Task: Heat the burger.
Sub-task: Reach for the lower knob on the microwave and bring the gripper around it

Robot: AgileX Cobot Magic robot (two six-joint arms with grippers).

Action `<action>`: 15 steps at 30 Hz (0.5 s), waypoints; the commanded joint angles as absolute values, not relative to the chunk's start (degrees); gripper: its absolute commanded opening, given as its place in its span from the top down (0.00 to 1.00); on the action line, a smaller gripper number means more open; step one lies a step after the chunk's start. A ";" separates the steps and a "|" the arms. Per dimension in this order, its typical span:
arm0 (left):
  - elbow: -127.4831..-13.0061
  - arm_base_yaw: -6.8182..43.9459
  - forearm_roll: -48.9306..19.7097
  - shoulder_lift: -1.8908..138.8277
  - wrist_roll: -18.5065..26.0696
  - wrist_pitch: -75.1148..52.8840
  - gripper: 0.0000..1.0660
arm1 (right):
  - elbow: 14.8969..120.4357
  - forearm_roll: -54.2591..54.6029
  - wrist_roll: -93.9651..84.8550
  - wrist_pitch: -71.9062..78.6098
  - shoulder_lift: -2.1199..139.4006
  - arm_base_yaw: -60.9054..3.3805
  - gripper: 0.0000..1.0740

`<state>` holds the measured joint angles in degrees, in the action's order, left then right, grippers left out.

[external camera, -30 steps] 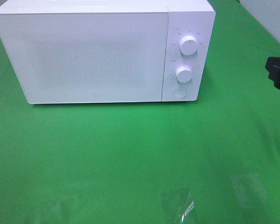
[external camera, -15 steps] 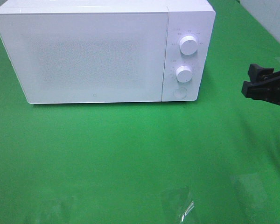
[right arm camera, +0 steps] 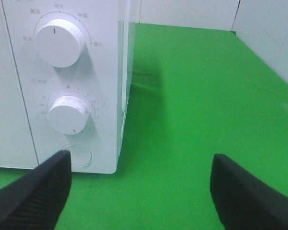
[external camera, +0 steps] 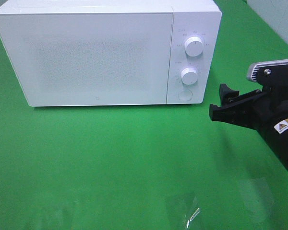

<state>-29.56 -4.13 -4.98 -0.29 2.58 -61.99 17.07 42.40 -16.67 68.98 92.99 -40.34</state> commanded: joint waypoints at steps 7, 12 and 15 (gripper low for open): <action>-29.56 -4.18 -5.16 -1.55 2.41 -61.36 0.08 | 24.75 45.15 -16.33 76.49 99.41 -44.23 0.30; -29.56 -4.18 -5.16 -1.55 2.41 -61.36 0.08 | 26.13 45.15 -16.33 77.01 100.96 -44.23 0.30; -29.56 -4.18 -5.16 -1.55 2.41 -61.36 0.08 | 27.90 45.15 -16.21 77.69 103.08 -44.23 0.30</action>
